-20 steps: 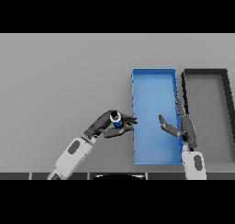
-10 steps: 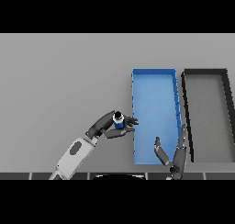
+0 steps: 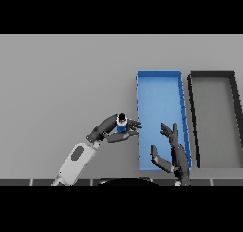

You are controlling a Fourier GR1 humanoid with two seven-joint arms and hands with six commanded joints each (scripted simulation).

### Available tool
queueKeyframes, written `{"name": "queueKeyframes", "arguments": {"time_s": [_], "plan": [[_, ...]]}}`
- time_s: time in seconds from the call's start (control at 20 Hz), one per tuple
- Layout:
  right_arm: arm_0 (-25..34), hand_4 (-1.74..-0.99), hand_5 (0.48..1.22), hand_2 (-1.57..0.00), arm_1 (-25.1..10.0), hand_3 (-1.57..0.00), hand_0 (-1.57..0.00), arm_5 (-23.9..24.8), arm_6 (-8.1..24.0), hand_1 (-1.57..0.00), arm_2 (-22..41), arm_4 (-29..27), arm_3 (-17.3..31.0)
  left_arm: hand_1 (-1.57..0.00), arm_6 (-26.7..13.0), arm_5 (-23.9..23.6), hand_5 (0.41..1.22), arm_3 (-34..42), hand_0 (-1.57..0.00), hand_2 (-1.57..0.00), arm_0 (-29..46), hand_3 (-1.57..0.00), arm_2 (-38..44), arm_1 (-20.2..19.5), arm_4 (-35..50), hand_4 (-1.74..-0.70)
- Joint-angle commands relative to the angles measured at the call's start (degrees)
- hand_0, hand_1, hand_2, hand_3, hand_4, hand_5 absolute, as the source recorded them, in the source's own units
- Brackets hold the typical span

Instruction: Pick up the blue pipe and place it into the blue bin.

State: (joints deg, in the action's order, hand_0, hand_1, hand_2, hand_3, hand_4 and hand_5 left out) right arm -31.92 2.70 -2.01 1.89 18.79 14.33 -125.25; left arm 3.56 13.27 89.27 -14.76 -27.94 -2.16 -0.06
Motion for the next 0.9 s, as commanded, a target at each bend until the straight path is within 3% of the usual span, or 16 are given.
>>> {"name": "queueKeyframes", "arguments": {"time_s": [0.0, 0.25, 0.4, 0.55, 0.85], "plan": [[2.1, -1.247, 0.568, -0.11, -0.6, 0.00, 0.00, -1.8, 3.0, -0.01, 1.0, -0.1, -2.2, -1.57, -0.9, -0.1, 1.221, 0.3, -1.57, -1.57, 0.0, -1.57, -0.2, 0.3, -0.4, -1.47], [17.1, -1.291, 0.558, -0.07, -2.0, 0.00, 0.00, -6.5, 16.6, 0.00, 3.0, 2.2, -4.1, -1.57, -1.2, 0.5, 1.221, 0.6, -1.57, -1.57, 0.2, -1.57, 0.3, 1.0, -2.2, -1.47], [25.6, -1.302, 0.559, -0.04, -1.3, 0.00, 0.00, -9.1, 22.0, 0.00, 4.1, 2.4, -2.4, -1.57, -0.9, 1.3, 1.221, -0.3, -1.57, -1.57, -0.1, -1.57, 1.4, 1.1, -2.5, -1.47], [30.8, -1.282, 0.555, -0.04, -0.1, 0.00, 0.00, -11.9, 26.2, 0.00, 5.2, 0.7, -0.1, -1.57, -0.1, 2.3, 1.221, -1.1, -1.57, -1.57, -0.6, -1.57, 1.6, 2.3, -2.8, -1.47], [43.1, -1.209, 0.534, -0.07, 0.8, 0.00, -0.01, -14.8, 30.9, -0.02, 2.9, -1.3, 4.9, -1.57, -1.2, 4.9, 1.221, -1.8, -1.57, -1.57, -0.2, -1.57, 3.0, 3.0, -2.1, -1.47]]}}
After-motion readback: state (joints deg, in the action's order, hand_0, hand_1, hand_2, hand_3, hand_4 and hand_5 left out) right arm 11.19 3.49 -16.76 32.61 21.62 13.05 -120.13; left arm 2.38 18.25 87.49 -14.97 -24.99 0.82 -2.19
